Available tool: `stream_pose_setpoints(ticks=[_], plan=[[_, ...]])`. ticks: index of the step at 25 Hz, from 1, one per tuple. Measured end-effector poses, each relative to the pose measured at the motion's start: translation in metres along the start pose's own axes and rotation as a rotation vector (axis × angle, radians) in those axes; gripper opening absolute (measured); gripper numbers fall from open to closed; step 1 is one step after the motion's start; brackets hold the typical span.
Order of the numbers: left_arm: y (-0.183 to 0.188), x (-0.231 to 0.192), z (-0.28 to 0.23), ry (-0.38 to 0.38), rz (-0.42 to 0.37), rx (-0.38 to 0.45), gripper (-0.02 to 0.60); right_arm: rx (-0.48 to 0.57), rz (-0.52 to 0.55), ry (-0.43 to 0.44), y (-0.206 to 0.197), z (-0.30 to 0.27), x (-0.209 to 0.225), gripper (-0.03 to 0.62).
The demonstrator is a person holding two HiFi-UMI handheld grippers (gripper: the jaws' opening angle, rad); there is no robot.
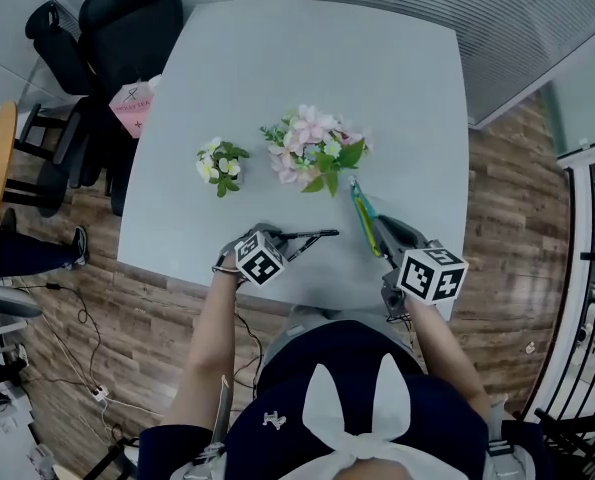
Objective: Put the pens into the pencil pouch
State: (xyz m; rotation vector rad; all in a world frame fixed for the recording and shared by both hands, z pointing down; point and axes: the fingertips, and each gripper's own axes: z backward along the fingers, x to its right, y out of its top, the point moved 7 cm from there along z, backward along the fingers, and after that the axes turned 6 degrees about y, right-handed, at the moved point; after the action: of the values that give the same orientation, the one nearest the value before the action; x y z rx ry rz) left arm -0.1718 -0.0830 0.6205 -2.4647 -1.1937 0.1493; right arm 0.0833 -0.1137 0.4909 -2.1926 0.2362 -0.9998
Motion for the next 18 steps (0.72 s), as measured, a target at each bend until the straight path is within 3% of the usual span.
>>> stream_pose_setpoints(ticks=[4, 11, 18], plan=[[0.003, 0.005, 0.006, -0.019, 0.01, 0.041, 0.061, 0.004, 0.0, 0.0, -0.002, 0.001, 0.001, 0.044], [0.006, 0.01, 0.02, -0.018, 0.029, 0.099, 0.057, 0.009, 0.002, 0.001, -0.003, 0.001, 0.0, 0.044], [0.017, 0.008, 0.042, -0.014, 0.159, 0.224, 0.057, 0.015, 0.007, -0.001, -0.005, 0.005, 0.001, 0.044]])
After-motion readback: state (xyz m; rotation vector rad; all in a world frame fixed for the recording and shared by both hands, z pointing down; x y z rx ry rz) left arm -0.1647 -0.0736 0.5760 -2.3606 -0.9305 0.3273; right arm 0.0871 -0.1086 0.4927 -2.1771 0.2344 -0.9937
